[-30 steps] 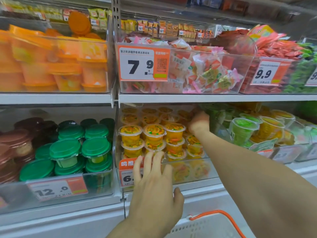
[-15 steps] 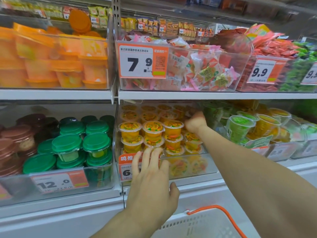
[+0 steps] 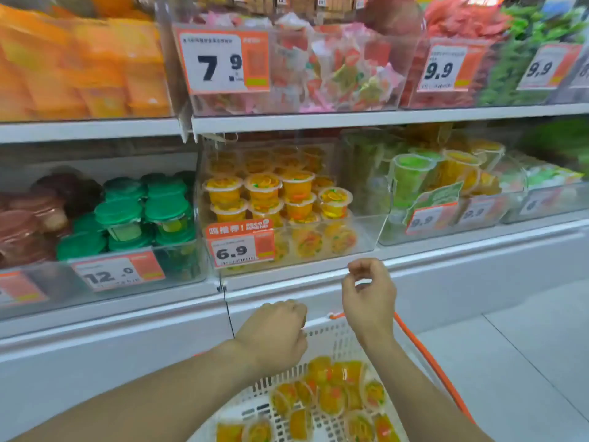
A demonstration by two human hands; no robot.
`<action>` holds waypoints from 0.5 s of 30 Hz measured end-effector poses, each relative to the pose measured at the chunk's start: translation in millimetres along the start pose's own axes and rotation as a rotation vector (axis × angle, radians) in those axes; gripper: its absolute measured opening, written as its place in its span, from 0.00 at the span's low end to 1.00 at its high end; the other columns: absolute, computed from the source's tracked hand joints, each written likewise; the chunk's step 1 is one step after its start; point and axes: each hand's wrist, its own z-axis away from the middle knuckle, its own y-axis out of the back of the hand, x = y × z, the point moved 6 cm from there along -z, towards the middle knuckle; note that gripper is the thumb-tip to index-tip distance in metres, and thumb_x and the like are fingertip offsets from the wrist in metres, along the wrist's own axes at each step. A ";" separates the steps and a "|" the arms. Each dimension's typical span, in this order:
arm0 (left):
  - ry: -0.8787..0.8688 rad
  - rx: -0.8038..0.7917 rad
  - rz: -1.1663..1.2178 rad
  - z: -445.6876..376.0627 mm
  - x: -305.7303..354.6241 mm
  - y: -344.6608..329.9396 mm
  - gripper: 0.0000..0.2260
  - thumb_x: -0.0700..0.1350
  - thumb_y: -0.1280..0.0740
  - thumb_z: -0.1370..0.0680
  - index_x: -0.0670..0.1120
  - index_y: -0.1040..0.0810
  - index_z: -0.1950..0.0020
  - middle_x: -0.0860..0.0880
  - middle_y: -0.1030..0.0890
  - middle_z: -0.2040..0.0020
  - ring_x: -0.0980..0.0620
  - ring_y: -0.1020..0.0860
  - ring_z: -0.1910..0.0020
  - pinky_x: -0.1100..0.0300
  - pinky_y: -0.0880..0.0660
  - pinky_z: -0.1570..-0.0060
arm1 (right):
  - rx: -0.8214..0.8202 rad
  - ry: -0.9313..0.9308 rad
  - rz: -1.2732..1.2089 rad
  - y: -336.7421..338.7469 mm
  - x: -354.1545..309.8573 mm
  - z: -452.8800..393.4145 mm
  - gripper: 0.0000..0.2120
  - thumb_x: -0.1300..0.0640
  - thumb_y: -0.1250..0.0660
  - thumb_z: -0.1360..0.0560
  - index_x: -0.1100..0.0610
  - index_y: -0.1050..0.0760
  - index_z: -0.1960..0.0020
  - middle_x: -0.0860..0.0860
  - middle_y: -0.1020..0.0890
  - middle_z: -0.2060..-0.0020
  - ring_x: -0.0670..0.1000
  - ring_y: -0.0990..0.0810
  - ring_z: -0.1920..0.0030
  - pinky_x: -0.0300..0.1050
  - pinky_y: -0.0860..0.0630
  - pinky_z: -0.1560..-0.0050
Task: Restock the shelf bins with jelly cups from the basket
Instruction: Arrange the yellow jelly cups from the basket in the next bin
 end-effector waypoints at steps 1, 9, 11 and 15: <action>0.035 -0.176 -0.018 3.2 -4.6 -29.1 0.10 0.48 0.42 0.19 0.46 0.28 0.41 0.45 0.24 0.41 0.44 0.24 0.45 0.52 0.27 0.45 | -0.094 -0.109 0.024 -2.1 30.4 25.8 0.12 0.69 0.34 0.27 0.52 0.25 0.54 0.49 0.21 0.60 0.47 0.21 0.59 0.45 0.22 0.58; 0.453 -0.595 0.376 75.4 -19.9 -236.0 0.17 0.47 0.37 0.19 0.40 0.32 0.35 0.43 0.27 0.51 0.47 0.25 0.57 0.49 0.27 0.57 | -1.283 -0.661 0.762 34.5 203.2 212.6 0.26 0.52 0.33 0.22 0.52 0.34 0.26 0.51 0.24 0.42 0.52 0.23 0.45 0.42 0.29 0.49; 0.546 -0.636 0.440 93.0 -20.1 -272.5 0.30 0.48 0.34 0.22 0.39 0.40 0.24 0.36 0.29 0.34 0.39 0.25 0.39 0.44 0.25 0.43 | -1.428 -0.747 0.821 44.6 220.5 236.6 0.35 0.49 0.30 0.23 0.51 0.41 0.21 0.54 0.33 0.27 0.57 0.28 0.33 0.44 0.27 0.39; 0.559 -0.735 0.416 107.2 -7.1 -309.7 0.33 0.46 0.33 0.23 0.40 0.44 0.21 0.42 0.28 0.35 0.51 0.25 0.48 0.50 0.25 0.53 | -1.513 -0.817 0.841 44.2 227.5 246.1 0.42 0.49 0.28 0.24 0.51 0.50 0.19 0.55 0.39 0.23 0.59 0.33 0.27 0.53 0.30 0.31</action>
